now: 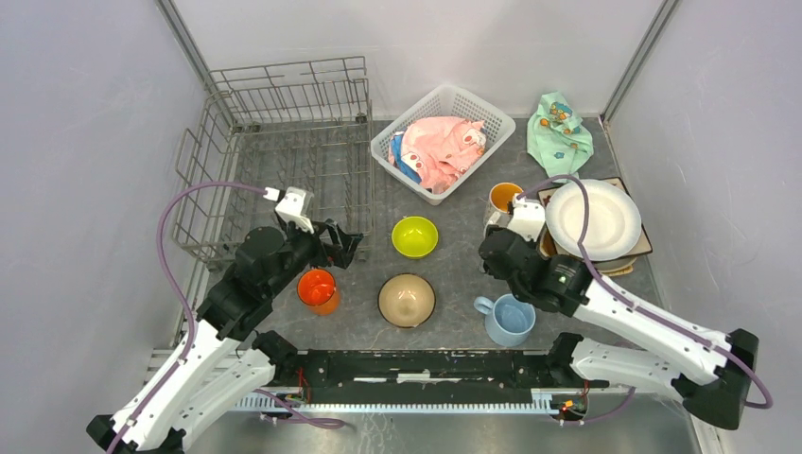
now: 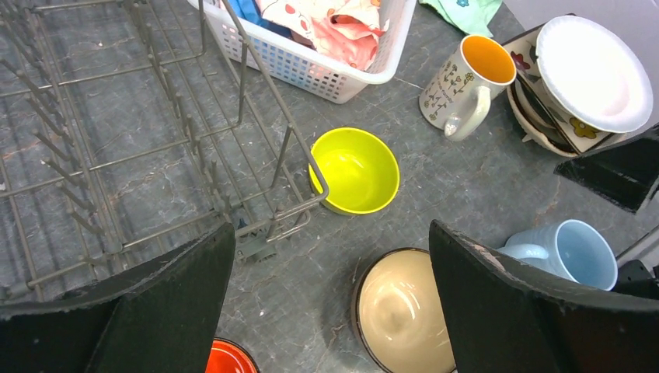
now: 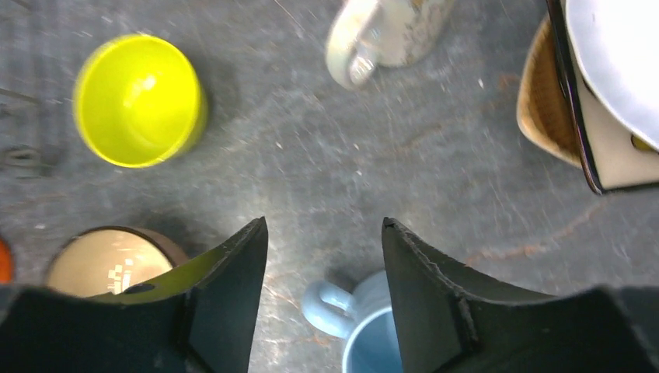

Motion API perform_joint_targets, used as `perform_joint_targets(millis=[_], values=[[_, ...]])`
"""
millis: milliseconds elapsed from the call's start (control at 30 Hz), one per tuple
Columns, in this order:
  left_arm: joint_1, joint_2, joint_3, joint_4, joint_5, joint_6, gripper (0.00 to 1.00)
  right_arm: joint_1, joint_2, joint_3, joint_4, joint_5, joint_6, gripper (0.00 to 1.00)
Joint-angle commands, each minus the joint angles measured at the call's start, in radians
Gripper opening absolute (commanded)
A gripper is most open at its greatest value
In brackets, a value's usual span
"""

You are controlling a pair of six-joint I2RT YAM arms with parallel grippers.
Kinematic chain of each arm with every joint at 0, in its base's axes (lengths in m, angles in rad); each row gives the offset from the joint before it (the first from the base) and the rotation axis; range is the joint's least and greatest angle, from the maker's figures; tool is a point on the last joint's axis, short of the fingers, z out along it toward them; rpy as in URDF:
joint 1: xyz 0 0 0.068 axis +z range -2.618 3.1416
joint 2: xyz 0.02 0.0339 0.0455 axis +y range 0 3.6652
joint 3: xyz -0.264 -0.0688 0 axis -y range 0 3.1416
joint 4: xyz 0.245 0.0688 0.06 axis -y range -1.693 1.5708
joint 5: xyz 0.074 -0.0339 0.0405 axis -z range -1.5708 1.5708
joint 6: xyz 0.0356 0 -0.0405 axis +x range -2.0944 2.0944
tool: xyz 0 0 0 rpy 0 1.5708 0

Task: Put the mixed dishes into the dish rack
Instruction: Pick up the cup at the corner of the board.

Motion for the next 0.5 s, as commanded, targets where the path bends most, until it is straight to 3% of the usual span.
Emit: perform_joint_targets(millis=[0,67,233,467], values=[[-0.004,-0.015,-0.006,0.013,-0.037,0.059,1.00,0.004,0.078,0.050,-0.209,0.014,0.220,0.58],[-0.003,-0.014,-0.008,0.009,-0.052,0.059,1.00,0.004,0.098,0.046,-0.239,0.013,0.265,0.54],[-0.004,-0.006,-0.001,-0.001,-0.066,0.060,1.00,0.003,0.097,0.006,-0.299,-0.046,0.436,0.53],[-0.004,-0.024,-0.004,0.000,-0.068,0.063,1.00,0.003,-0.018,-0.112,-0.276,-0.139,0.682,0.51]])
